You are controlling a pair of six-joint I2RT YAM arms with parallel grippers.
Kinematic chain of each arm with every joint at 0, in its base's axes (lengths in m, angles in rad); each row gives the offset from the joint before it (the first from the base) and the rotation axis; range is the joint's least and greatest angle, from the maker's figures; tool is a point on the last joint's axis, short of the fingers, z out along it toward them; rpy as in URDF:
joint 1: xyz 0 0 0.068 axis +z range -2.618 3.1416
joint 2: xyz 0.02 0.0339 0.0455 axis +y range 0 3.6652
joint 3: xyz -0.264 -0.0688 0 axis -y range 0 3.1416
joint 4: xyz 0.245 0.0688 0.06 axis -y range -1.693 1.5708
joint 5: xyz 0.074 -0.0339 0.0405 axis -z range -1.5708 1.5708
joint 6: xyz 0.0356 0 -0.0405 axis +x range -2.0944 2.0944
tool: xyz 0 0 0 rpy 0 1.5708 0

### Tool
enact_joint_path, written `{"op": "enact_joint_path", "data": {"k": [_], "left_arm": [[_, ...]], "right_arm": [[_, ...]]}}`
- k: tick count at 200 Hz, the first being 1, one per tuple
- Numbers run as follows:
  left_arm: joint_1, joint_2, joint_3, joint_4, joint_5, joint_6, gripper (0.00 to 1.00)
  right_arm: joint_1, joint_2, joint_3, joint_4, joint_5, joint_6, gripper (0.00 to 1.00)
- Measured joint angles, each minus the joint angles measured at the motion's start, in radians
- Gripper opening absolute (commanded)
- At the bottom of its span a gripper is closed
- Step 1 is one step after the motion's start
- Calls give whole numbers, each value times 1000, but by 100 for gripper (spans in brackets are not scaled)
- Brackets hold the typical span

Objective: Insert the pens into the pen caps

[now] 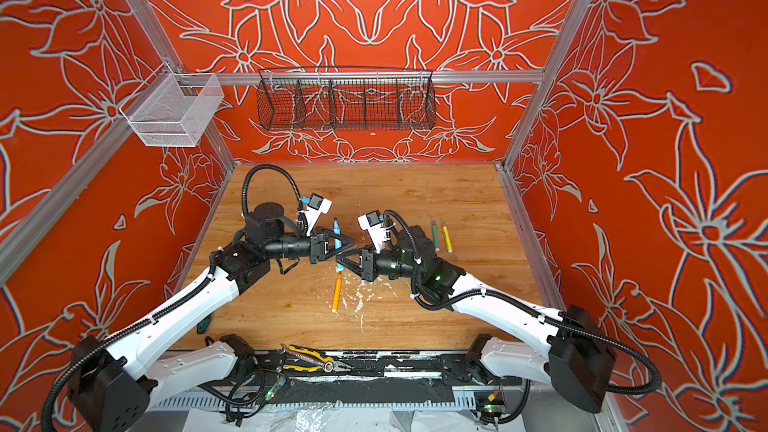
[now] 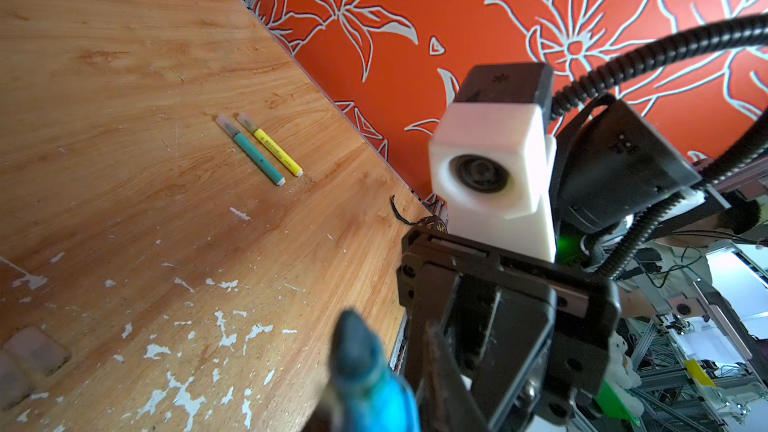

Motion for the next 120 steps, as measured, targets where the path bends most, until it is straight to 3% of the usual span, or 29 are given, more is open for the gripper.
{"op": "enact_joint_path", "data": {"k": [49, 91, 120], "left_arm": [[8, -9, 2, -48, -10, 13, 19], [53, -29, 11, -57, -13, 50, 41], [64, -31, 33, -58, -9, 62, 40]], "right_arm": [[0, 32, -5, 34, -36, 0, 0], [0, 39, -10, 16, -57, 19, 0], [0, 43, -10, 5, -69, 22, 0]]}}
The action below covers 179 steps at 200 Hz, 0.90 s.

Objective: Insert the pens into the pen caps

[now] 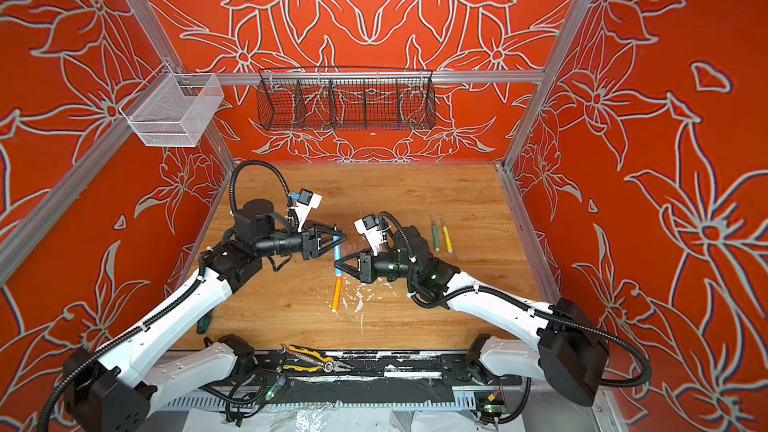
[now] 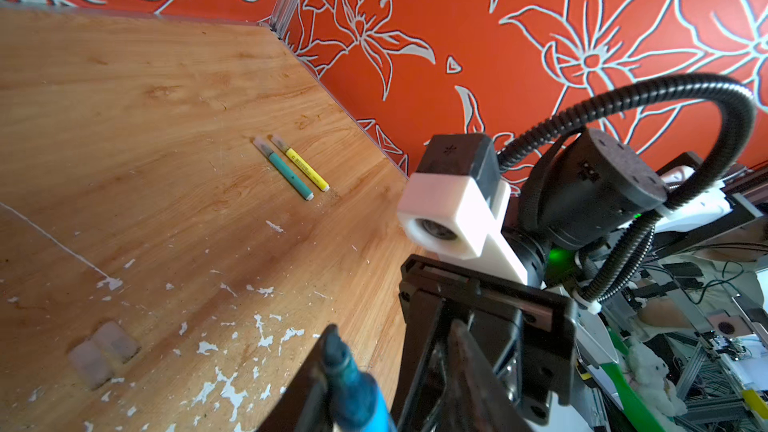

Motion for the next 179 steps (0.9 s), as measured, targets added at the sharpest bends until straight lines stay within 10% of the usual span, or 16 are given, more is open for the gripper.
{"op": "enact_joint_path", "data": {"k": [60, 137, 179], "left_arm": [[3, 29, 4, -8, 57, 3, 37], [7, 51, 25, -42, 105, 4, 0], [7, 47, 25, -39, 106, 8, 0]], "right_arm": [[0, 0, 3, -21, -8, -5, 0], [1, 9, 42, -68, -25, -56, 0], [-6, 30, 42, -34, -21, -34, 43]]}}
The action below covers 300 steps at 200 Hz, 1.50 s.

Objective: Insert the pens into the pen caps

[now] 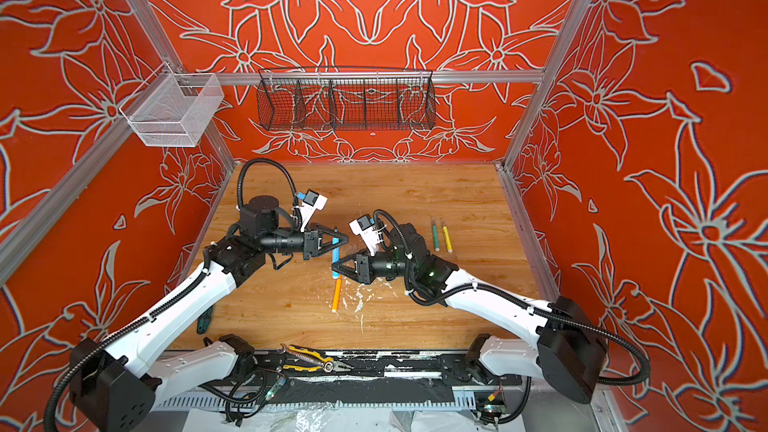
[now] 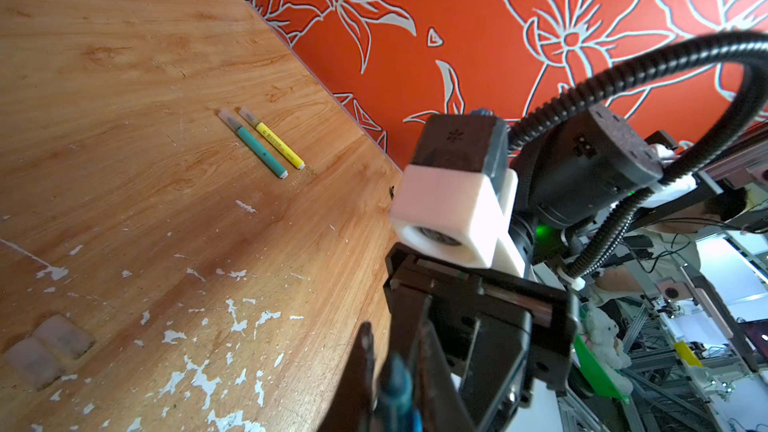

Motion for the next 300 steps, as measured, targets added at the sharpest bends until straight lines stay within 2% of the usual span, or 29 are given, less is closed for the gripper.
{"op": "enact_joint_path", "data": {"k": [20, 57, 65, 85, 118, 134, 157, 165, 172, 176, 184, 193, 223, 248, 300], "left_arm": [[2, -17, -7, 19, -10, 4, 0], [6, -33, -16, 45, -27, 3, 0], [8, -34, -19, 49, -32, 3, 0], [11, -34, -31, 58, -45, 2, 0], [16, -34, -39, 60, -56, -32, 0], [18, -36, -39, 64, -55, -43, 0], [20, -42, -47, 80, -52, -55, 0], [20, -42, -47, 81, -48, -60, 17], [20, -42, -48, 87, -44, -61, 48], [21, -43, -51, 93, -42, -57, 61], [28, -48, -54, 100, -40, -62, 75], [48, -59, -62, 117, -41, -69, 86], [119, -91, -85, 162, -82, -109, 96], [147, -72, -99, 158, -140, -134, 96], [147, 170, -98, 26, -335, -141, 92]], "right_arm": [[-10, 39, 0, 65, 7, 21, 50], [-7, 125, 0, 241, 5, 68, 50], [-7, 142, 0, 275, 4, 78, 47], [-6, 176, 0, 348, -12, 105, 30], [5, 190, 1, 414, -31, 107, 8], [6, 188, 0, 418, -31, 99, 1], [6, 175, -6, 409, -29, 93, 0], [7, 168, -7, 400, -28, 89, 0], [7, 159, -7, 385, -27, 86, 0], [7, 154, -7, 373, -26, 84, 0], [3, 139, -7, 333, -13, 83, 0], [-6, 124, -6, 285, -4, 77, 0], [-30, 87, 8, 56, 16, 22, 0], [-47, 46, 26, -160, 35, -50, 0], [-87, -114, 66, -564, 101, -227, 0]]}}
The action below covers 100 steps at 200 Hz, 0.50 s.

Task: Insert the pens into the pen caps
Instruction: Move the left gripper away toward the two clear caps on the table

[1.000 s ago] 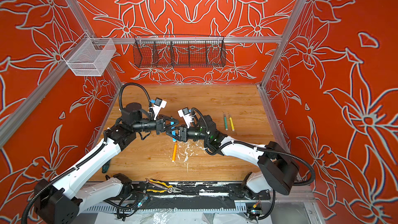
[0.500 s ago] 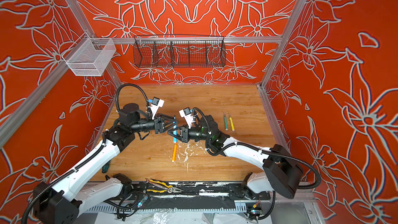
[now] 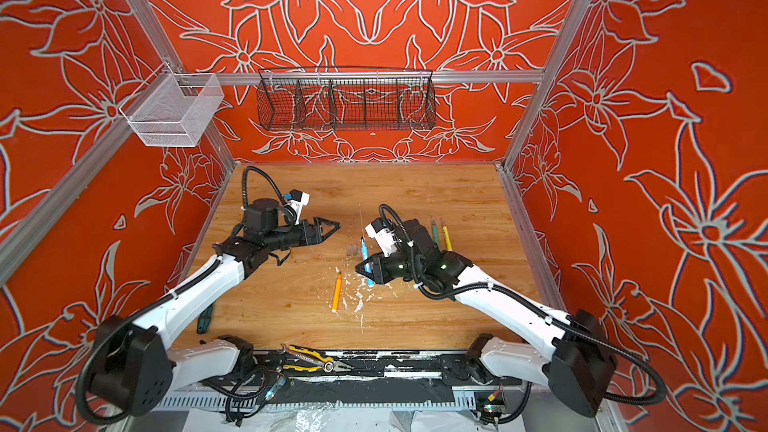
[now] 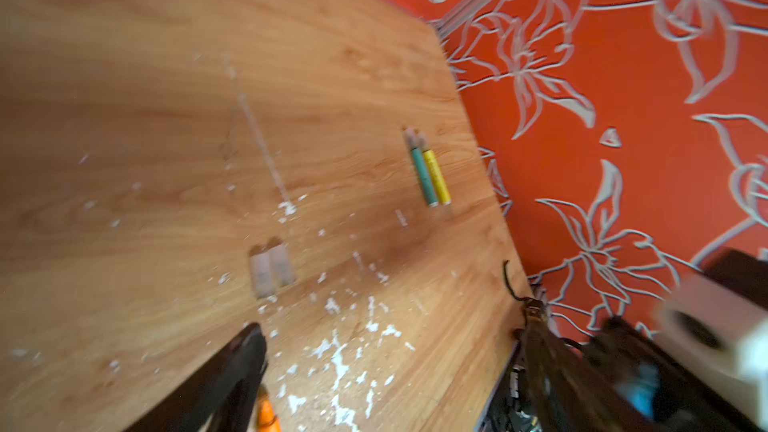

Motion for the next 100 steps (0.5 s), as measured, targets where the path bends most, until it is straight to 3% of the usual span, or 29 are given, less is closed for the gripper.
{"op": "enact_joint_path", "data": {"k": [30, 66, 100], "left_arm": [[-8, 195, 69, -129, -91, 23, 88], [-58, 443, 319, -336, -163, 84, 83], [-163, 527, 454, -408, -199, 108, 74]], "right_arm": [[-8, -87, 0, -145, -1, -80, 0], [-8, -180, -5, -285, 6, -142, 0], [-8, -253, -40, -336, 37, -154, 0]]}}
